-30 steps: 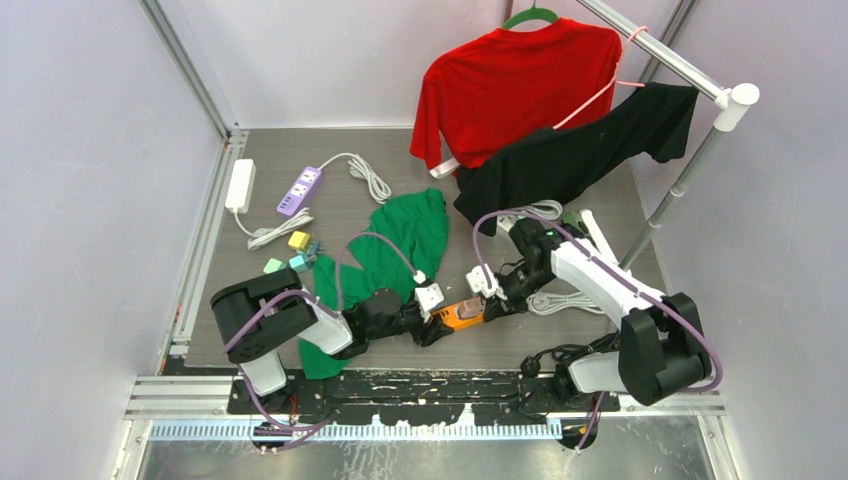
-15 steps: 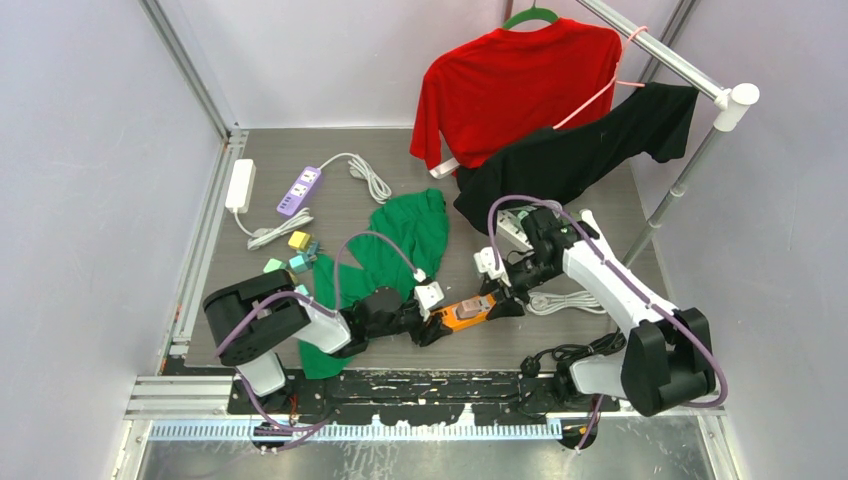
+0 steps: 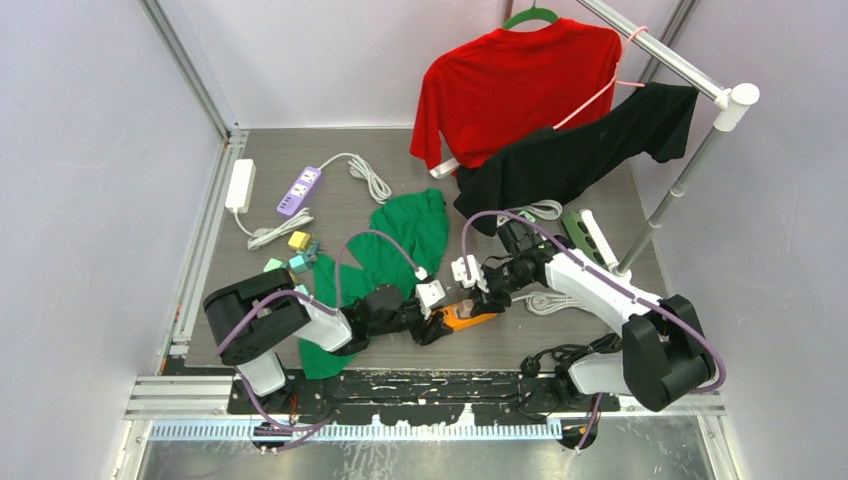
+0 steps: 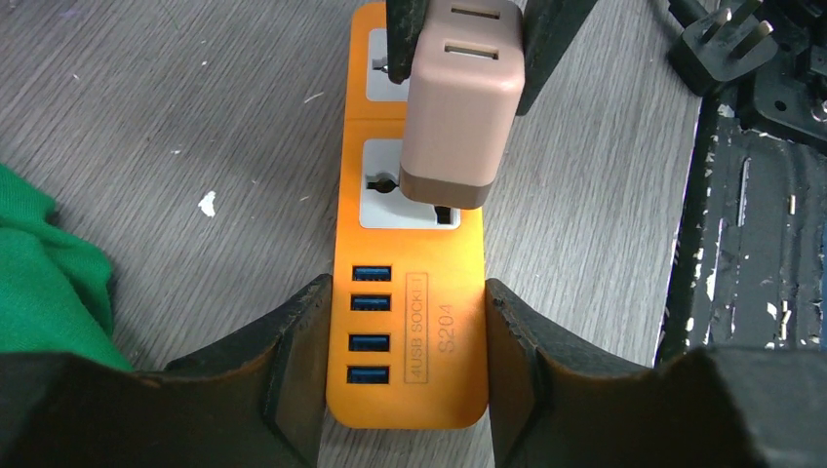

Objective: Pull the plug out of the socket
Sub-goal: Remove the plug from the socket.

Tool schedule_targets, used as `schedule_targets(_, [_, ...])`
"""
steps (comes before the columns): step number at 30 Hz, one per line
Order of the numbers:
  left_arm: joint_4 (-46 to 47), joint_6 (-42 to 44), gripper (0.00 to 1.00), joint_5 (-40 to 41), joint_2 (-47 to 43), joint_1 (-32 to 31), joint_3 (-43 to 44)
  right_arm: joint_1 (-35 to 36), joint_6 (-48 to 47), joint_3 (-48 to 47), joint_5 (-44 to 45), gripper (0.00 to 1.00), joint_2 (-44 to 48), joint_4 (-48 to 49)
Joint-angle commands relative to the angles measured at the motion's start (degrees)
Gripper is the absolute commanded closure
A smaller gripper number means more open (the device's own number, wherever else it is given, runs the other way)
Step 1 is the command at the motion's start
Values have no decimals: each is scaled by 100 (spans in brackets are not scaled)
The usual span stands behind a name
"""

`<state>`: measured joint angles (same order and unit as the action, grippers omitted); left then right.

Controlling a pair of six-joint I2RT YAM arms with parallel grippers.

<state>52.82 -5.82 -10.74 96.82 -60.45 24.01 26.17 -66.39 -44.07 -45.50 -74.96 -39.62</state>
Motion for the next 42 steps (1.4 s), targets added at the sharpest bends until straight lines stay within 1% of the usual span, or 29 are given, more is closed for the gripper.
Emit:
schedule_targets(1, [-250,-59,100,-95,188,22,84,49,-458,-317,-167,79,92,-402])
schedule_targets(3, [-239,-51,100,-94,274,24,91,50,-632,-412,-428,90,228,-663])
schedule_targets(6, [-187,-59,100,-119,399,24,95,37,-1252,-581,-1053,98,288,-1437])
schedule_targets(8, [-189,-57,100,-121,442,22,111,37,-1456,-656,-1280,99,236,-1713])
schedule_targets(10, [-197,-58,100,-130,450,26,121,37,-1424,-691,-1231,99,183,-1715])
schedule_targets(14, [-273,-75,100,-121,331,33,109,-27,-842,-828,-901,99,159,-1511])
schedule_targets(15, [-355,-95,96,-121,268,33,119,-75,-652,-902,-872,99,173,-1516])
schedule_targets(17, [-515,-144,74,-107,77,33,145,-235,-266,-1085,-882,99,168,-1567])
schedule_targets(20, [-564,-251,52,-67,-300,32,95,-508,196,-1275,-1146,99,85,-1672])
schedule_targets(21, [-563,-286,47,-56,-426,33,68,-557,330,-1303,-1252,99,29,-1684])
schedule_targets(25, [-749,-352,35,-26,-1049,33,-1,-587,811,-1417,-1445,99,-251,-1709])
schedule_targets(28, [-1204,-354,32,-9,-1562,30,7,-584,1309,-1574,-1460,99,-462,-1675])
schedule_targets(31, [-1670,-417,32,80,-2031,31,21,-585,1698,-1690,-1509,98,-600,-1654])
schedule_targets(33, [-2000,-534,32,99,-2316,26,52,-582,2153,-1702,-1554,98,-658,-1463])
schedule_targets(36, [-2411,-944,30,159,-2778,33,140,-576,3056,-1668,-1576,98,-744,-1006])
schedule_targets(40, [-3286,-1562,28,291,-3204,28,464,-566,3961,-1703,-1508,98,-919,-639])
schedule_targets(42, [-3699,-1968,28,612,-3341,31,650,-558,4251,-1722,-1467,98,-1017,-556])
